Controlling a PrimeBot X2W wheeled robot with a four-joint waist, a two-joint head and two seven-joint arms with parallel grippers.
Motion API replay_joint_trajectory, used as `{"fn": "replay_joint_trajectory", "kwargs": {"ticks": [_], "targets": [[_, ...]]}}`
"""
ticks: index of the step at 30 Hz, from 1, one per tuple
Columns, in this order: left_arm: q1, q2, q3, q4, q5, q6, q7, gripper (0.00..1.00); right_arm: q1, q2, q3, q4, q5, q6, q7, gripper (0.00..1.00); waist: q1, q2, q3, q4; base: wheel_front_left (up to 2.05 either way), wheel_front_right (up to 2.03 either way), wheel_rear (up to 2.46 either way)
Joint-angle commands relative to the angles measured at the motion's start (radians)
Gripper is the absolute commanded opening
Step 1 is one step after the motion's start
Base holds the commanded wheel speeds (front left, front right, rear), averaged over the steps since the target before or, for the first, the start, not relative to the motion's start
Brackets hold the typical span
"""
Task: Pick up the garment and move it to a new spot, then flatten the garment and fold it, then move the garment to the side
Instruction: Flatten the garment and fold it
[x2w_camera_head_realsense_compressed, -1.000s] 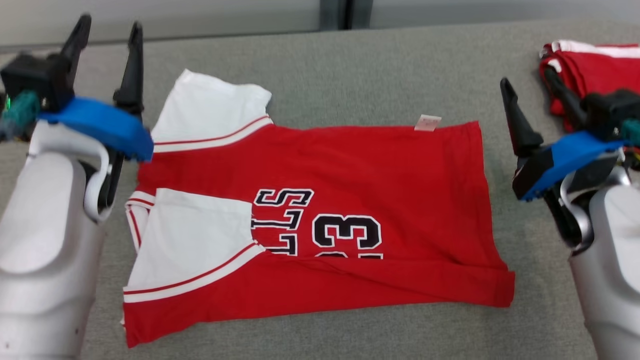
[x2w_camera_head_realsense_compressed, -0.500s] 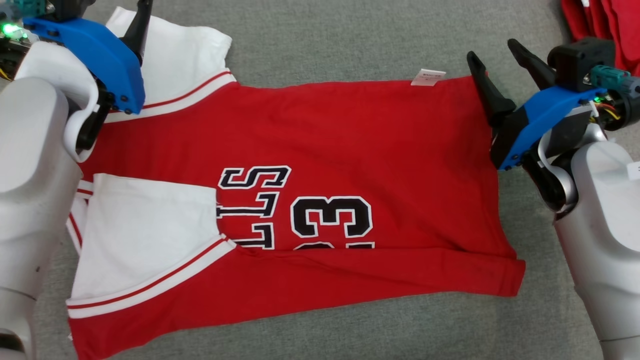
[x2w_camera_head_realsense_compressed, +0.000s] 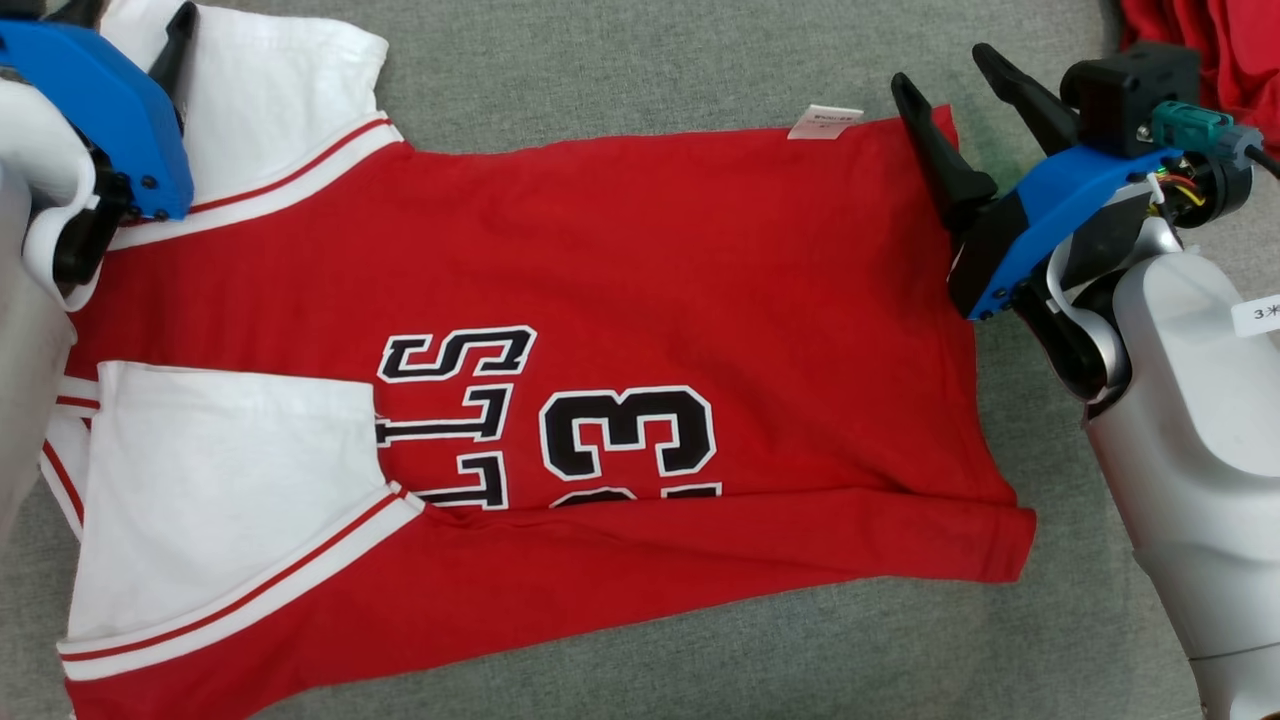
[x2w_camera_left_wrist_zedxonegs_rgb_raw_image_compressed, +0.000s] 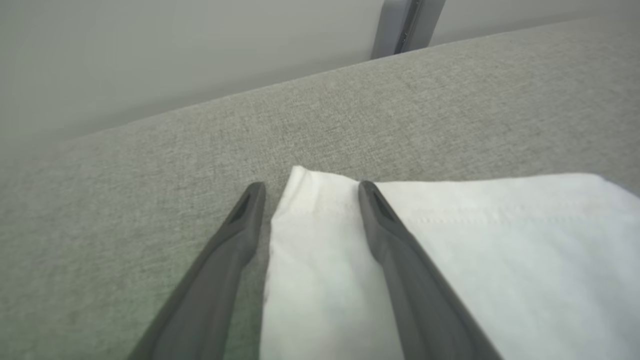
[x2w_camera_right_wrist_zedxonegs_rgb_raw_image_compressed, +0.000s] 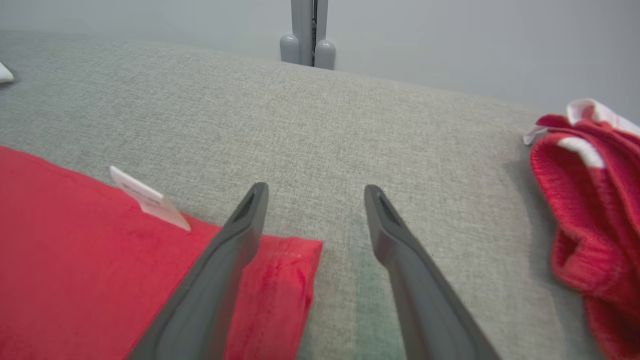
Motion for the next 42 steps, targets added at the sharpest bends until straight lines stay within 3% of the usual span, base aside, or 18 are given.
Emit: {"fn": "replay_joint_trajectory", "kwargs": {"ticks": [1, 5, 6, 7, 8, 26, 27, 28, 29, 42], "targets": [[0.006, 0.001, -0.014, 0.016, -0.005, -0.001, 0.012, 1.0, -0.018, -0.006, 0.004, 0.0, 0.005, 0.0, -0.001, 1.0, -0.0001, 0.0, 0.001, -0.001, 0.0, 0.0, 0.0], [0.002, 0.0, -0.035, 0.06, -0.052, 0.001, 0.024, 1.0, -0.024, -0.016, 0.021, -0.006, 0.02, 0.0, 0.01, 1.0, -0.0001, 0.0, 0.003, -0.006, 0.0, 0.0, 0.0], [0.003, -0.005, -0.036, 0.063, -0.07, 0.001, 0.033, 0.9, -0.026, -0.02, 0.023, -0.007, 0.024, 0.0, 0.014, 1.0, -0.0001, 0.0, 0.002, -0.006, 0.0, 0.0, 0.0], [0.005, -0.01, -0.044, 0.064, -0.081, 0.001, 0.042, 0.37, -0.026, -0.022, 0.027, -0.007, 0.03, 0.0, 0.02, 1.0, -0.0001, 0.0, 0.0, -0.006, 0.0, 0.0, 0.0], [0.004, -0.008, -0.055, 0.059, -0.082, 0.001, 0.038, 0.01, -0.026, -0.026, 0.03, -0.009, 0.037, 0.0, 0.024, 1.0, -0.0001, 0.0, -0.002, -0.005, 0.0, 0.0, 0.0], [-0.053, -0.04, -0.161, 0.056, -0.133, 0.001, -0.139, 0.0, 0.054, -0.116, 0.1, -0.03, 0.131, 0.0, 0.22, 1.0, -0.0001, 0.0, -0.051, 0.05, 0.0, 0.0, 0.0], [-0.056, -0.042, -0.166, 0.056, -0.138, 0.001, -0.143, 0.0, 0.054, -0.116, 0.103, -0.027, 0.13, 0.0, 0.227, 0.84, -0.0001, 0.0, -0.052, 0.053, 0.0, 0.0, 0.0], [-0.059, -0.043, -0.169, 0.056, -0.141, 0.001, -0.149, 0.0, 0.054, -0.117, 0.107, -0.025, 0.128, 0.0, 0.232, 0.27, -0.0001, 0.0, -0.052, 0.056, 0.0, 0.0, 0.0], [-0.061, -0.044, -0.173, 0.056, -0.145, 0.001, -0.154, 0.0, 0.053, -0.116, 0.108, -0.022, 0.129, 0.0, 0.235, 0.0, -0.0001, 0.0, -0.053, 0.058, 0.0, 0.0, 0.0], [-0.076, -0.065, -0.221, 0.032, -0.196, 0.001, -0.299, 0.0, -0.064, -0.077, -0.009, 0.136, 0.026, 0.0, 0.011, 0.0, -0.0001, 0.0, -0.102, 0.11, 0.0, 0.0, 0.0]]}}
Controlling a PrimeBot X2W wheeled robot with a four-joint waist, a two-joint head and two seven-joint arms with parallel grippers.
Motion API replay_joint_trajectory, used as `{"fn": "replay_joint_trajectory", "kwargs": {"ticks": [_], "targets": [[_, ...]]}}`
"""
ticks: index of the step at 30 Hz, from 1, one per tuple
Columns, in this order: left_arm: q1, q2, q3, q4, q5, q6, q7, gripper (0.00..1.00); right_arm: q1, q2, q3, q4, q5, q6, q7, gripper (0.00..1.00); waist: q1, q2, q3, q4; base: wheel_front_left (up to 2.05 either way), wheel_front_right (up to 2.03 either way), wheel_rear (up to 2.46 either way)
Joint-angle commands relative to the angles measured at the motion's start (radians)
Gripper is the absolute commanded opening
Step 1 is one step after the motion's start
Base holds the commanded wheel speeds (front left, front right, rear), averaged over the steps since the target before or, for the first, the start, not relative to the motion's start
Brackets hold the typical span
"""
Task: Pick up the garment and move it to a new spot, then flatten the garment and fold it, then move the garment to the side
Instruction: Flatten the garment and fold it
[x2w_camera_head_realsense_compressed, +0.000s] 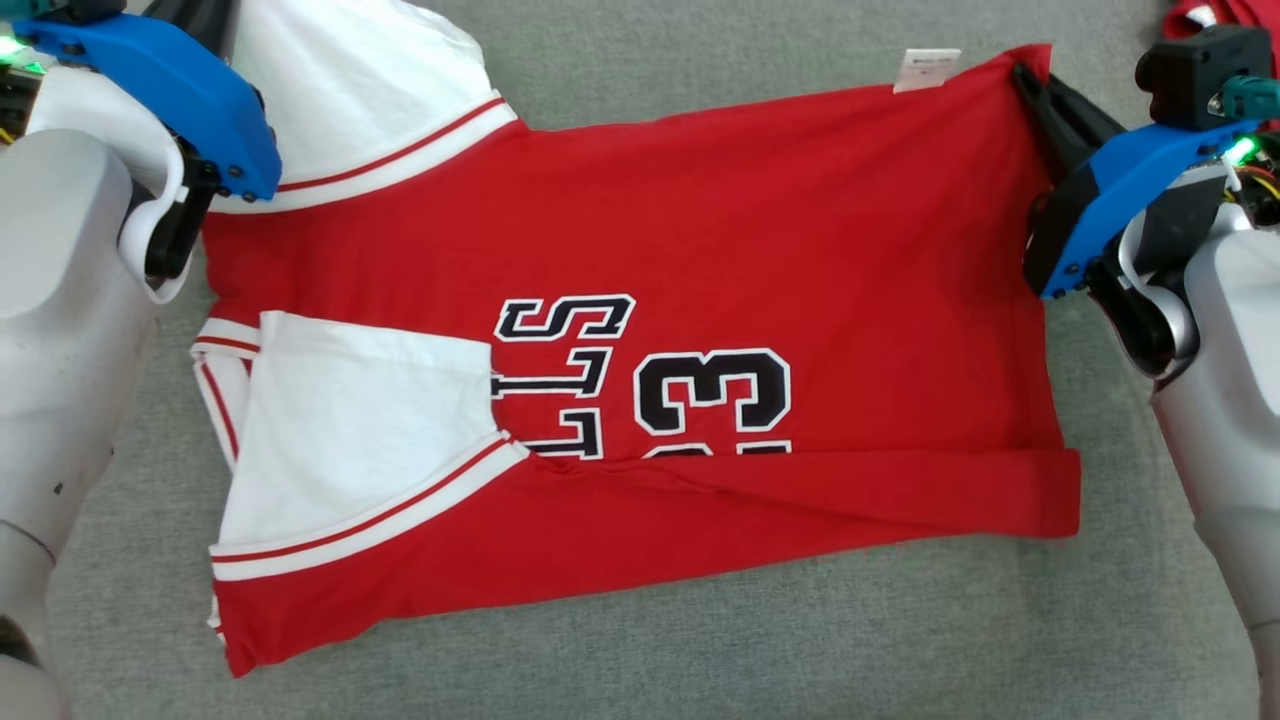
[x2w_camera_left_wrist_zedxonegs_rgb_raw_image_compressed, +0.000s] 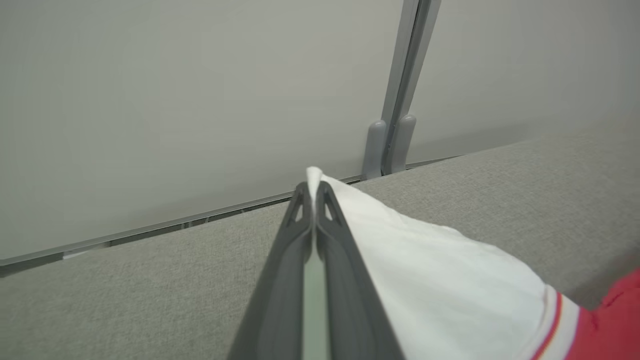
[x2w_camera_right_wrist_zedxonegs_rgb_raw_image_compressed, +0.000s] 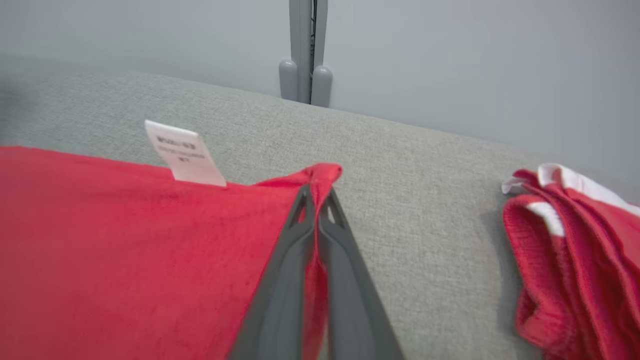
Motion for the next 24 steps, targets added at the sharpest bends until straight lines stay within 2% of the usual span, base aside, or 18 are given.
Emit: {"fn": "replay_joint_trajectory", "kwargs": {"ticks": [1, 6, 15, 24], "targets": [[-0.009, -0.003, -0.009, -0.007, -0.011, 0.004, -0.019, 0.0, -0.022, 0.009, -0.007, 0.025, -0.008, 0.0, -0.022, 0.0, 0.0, 0.0, -0.009, 0.006, 0.0, 0.0, 0.0], [0.038, -0.005, -0.031, -0.05, -0.034, 0.004, -0.07, 0.0, -0.019, 0.027, 0.009, 0.103, -0.02, 0.0, -0.074, 0.0, 0.0, 0.0, -0.049, 0.026, 0.0, 0.0, 0.0], [0.173, 0.03, -0.017, -0.182, -0.038, 0.004, -0.116, 0.0, 0.067, -0.001, 0.043, 0.15, 0.003, 0.0, -0.214, 0.0, 0.0, 0.0, -0.137, 0.055, 0.0, 0.0, 0.0], [0.441, 0.097, 0.1, -0.459, 0.021, 0.077, -0.117, 0.0, 0.195, -0.03, 0.047, 0.154, 0.023, 0.0, -0.332, 0.0, 0.0, 0.0, -0.211, 0.083, 0.0, 0.0, 0.0]]}}
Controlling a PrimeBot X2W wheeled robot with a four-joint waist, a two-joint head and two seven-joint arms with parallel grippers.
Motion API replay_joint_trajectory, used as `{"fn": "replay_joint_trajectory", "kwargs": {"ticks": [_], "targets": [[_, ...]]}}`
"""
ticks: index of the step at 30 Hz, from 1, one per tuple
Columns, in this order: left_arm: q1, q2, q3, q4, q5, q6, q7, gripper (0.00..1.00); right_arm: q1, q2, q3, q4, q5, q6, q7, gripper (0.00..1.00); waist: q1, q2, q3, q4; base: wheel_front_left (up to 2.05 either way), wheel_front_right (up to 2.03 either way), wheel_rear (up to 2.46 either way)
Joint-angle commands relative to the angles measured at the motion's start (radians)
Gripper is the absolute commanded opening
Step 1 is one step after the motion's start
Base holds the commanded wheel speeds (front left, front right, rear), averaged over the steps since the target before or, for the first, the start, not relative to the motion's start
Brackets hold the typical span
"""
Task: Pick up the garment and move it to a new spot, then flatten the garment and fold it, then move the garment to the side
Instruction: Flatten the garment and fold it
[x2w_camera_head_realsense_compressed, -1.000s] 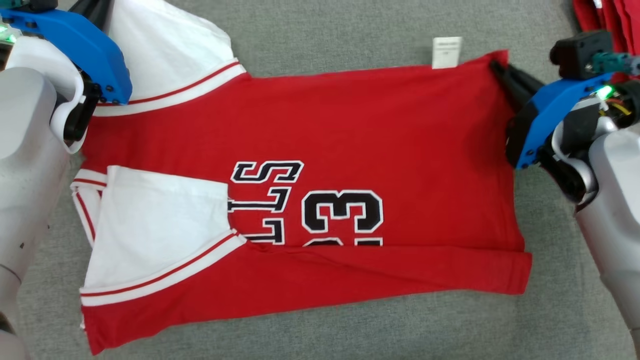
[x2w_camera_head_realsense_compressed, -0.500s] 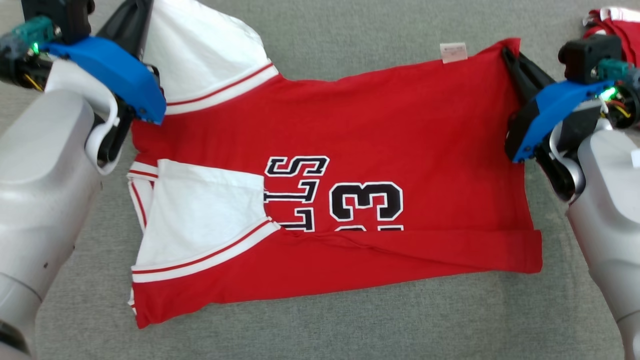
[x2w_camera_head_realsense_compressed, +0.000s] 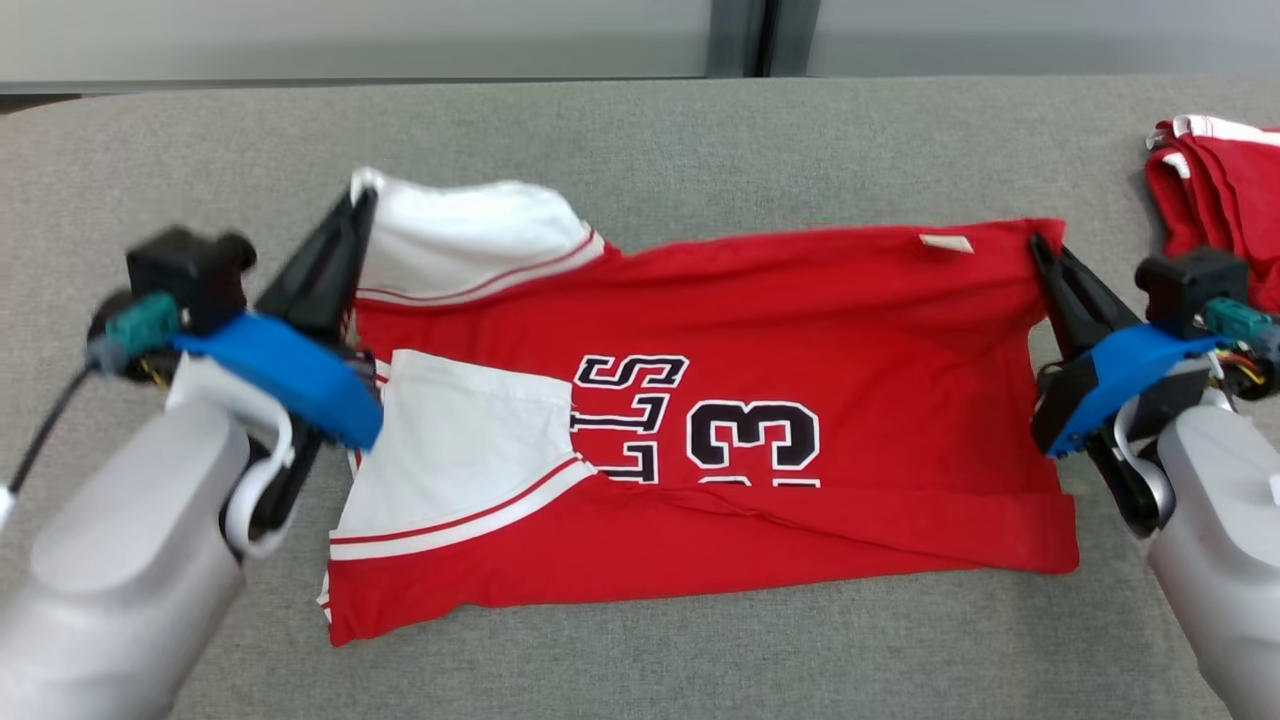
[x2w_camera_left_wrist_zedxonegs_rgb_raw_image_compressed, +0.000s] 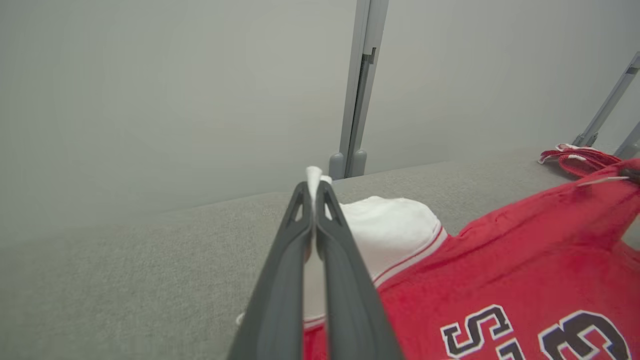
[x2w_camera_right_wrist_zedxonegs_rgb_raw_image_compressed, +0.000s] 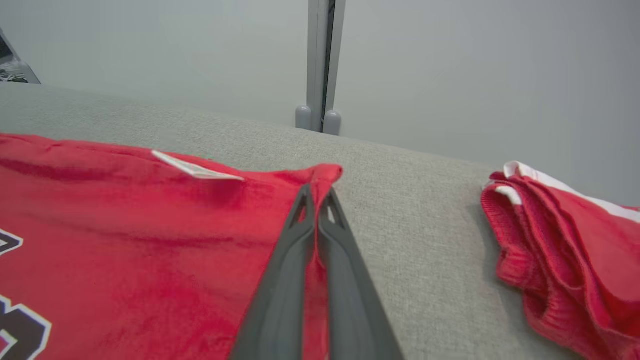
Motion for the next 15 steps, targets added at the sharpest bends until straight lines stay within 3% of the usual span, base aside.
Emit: {"fn": "replay_joint_trajectory", "kwargs": {"ticks": [1, 8, 15], "targets": [[0.023, 0.006, 0.006, -0.014, 0.007, 0.006, -0.004, 0.0, 0.014, -0.009, -0.004, 0.003, 0.008, 0.0, -0.008, 0.0, 0.0001, 0.0, -0.003, 0.001, 0.0, 0.0, 0.0], [0.22, 0.034, 0.071, -0.162, 0.014, 0.067, -0.004, 0.0, 0.064, -0.001, -0.027, 0.002, 0.006, 0.0, -0.043, 0.0, 0.0001, 0.0, -0.017, 0.005, 0.0, 0.0, 0.0], [0.357, 0.033, 0.118, -0.24, 0.017, 0.099, -0.004, 0.0, 0.127, 0.011, -0.069, -0.016, 0.016, 0.0, -0.055, 0.0, 0.0001, 0.0, -0.037, 0.012, 0.0, 0.0, 0.0]]}}
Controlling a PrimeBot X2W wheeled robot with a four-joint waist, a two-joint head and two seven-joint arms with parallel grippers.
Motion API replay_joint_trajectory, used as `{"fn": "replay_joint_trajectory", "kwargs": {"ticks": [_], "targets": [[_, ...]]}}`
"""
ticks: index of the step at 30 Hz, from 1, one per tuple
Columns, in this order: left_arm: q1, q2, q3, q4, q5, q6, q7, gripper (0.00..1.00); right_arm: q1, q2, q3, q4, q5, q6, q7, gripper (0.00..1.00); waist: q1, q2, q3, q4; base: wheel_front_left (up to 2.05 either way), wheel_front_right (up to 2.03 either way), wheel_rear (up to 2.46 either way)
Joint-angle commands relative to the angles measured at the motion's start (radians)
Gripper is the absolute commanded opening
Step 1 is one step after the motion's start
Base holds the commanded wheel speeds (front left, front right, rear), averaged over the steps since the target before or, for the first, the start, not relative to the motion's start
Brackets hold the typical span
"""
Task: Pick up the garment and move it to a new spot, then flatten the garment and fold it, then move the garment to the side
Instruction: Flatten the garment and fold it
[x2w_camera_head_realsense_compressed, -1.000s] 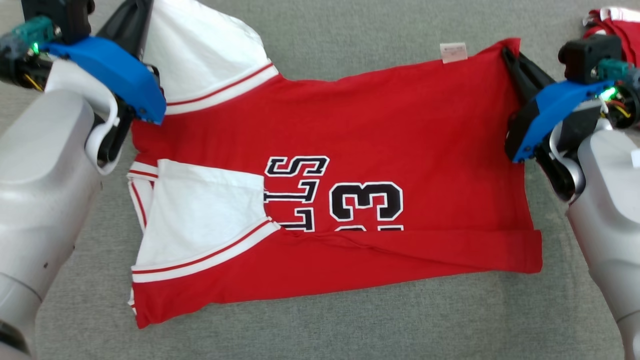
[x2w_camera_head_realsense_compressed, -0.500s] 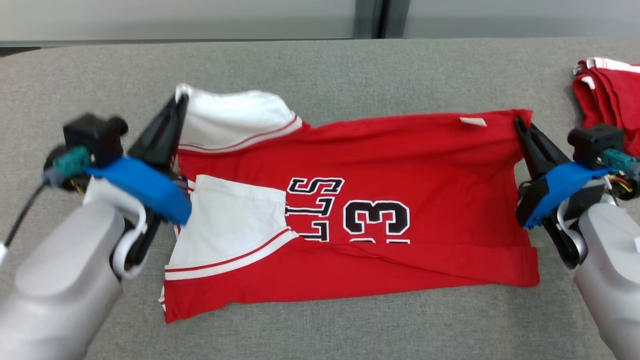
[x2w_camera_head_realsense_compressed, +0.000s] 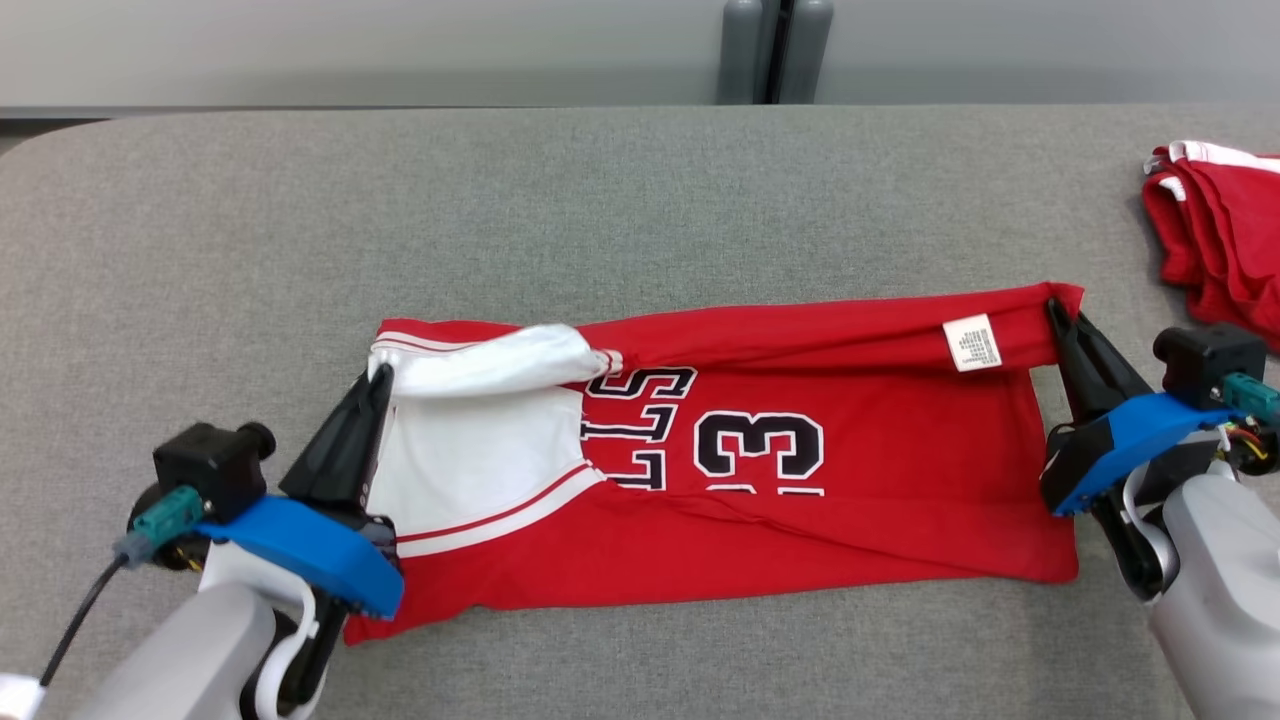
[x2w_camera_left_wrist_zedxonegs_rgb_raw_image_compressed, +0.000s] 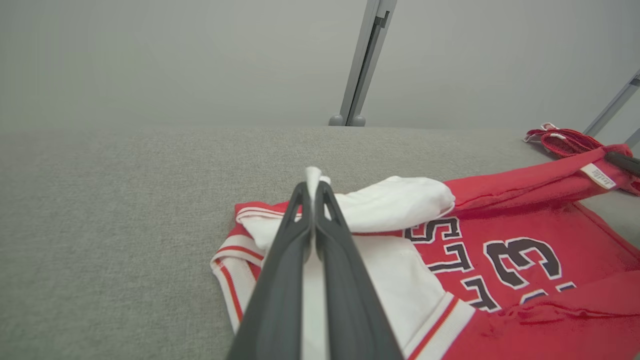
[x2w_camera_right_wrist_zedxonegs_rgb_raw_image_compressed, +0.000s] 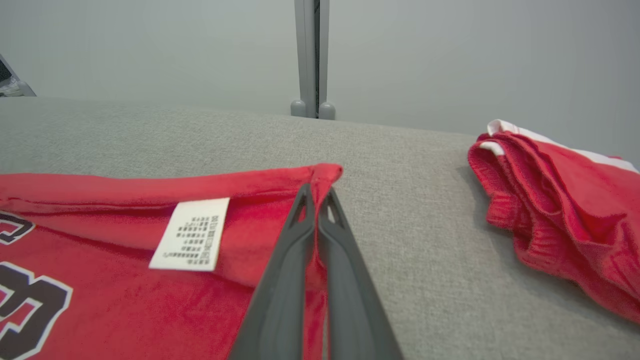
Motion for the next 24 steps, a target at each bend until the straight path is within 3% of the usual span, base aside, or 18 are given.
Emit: {"fn": "replay_joint_trajectory", "kwargs": {"ticks": [1, 5, 6, 7, 8, 9, 15, 24], "targets": [[0.034, -0.009, 0.016, -0.018, 0.006, 0.009, -0.004, 0.0, 0.034, 0.007, -0.013, -0.019, 0.004, 0.0, -0.007, 0.0, 0.0001, 0.0, -0.007, -0.002, 0.0, 0.0, 0.0], [0.093, -0.014, 0.036, -0.031, 0.01, 0.019, -0.004, 0.0, 0.087, 0.019, -0.039, -0.065, 0.003, 0.0, -0.007, 0.0, 0.0001, 0.0, -0.019, -0.006, 0.0, 0.0, 0.0], [0.106, -0.02, 0.04, -0.032, 0.008, 0.022, -0.004, 0.0, 0.099, 0.022, -0.046, -0.074, 0.003, 0.0, -0.006, 0.31, 0.0001, 0.0, -0.022, -0.007, 0.0, 0.0, 0.0], [0.116, -0.025, 0.043, -0.032, 0.008, 0.021, -0.004, 0.1, 0.109, 0.023, -0.054, -0.084, 0.004, 0.0, -0.007, 0.96, 0.0001, 0.0, -0.025, -0.008, 0.0, 0.0, 0.0], [0.126, -0.028, 0.046, -0.031, 0.014, 0.023, -0.005, 0.76, 0.121, 0.027, -0.062, -0.09, 0.005, 0.0, -0.006, 1.0, 0.0001, 0.0, -0.029, -0.009, 0.0, 0.0, 0.0], [0.135, -0.035, 0.057, -0.03, 0.017, 0.029, -0.005, 1.0, 0.13, 0.03, -0.07, -0.097, 0.005, 0.0, -0.006, 1.0, 0.0001, 0.0, -0.032, -0.011, 0.0, 0.0, 0.0], [0.195, -0.086, 0.158, -0.054, 0.058, 0.038, -0.005, 1.0, 0.204, 0.04, -0.132, -0.173, -0.002, 0.0, -0.006, 1.0, 0.0001, 0.0, -0.055, -0.019, 0.0, 0.0, 0.0], [0.321, -0.207, 0.438, -0.152, 0.273, 0.061, -0.005, 1.0, 0.334, 0.07, -0.246, -0.264, 0.006, 0.0, -0.007, 1.0, 0.0001, 0.0, -0.086, -0.023, 0.0, 0.0, 0.0]]}}
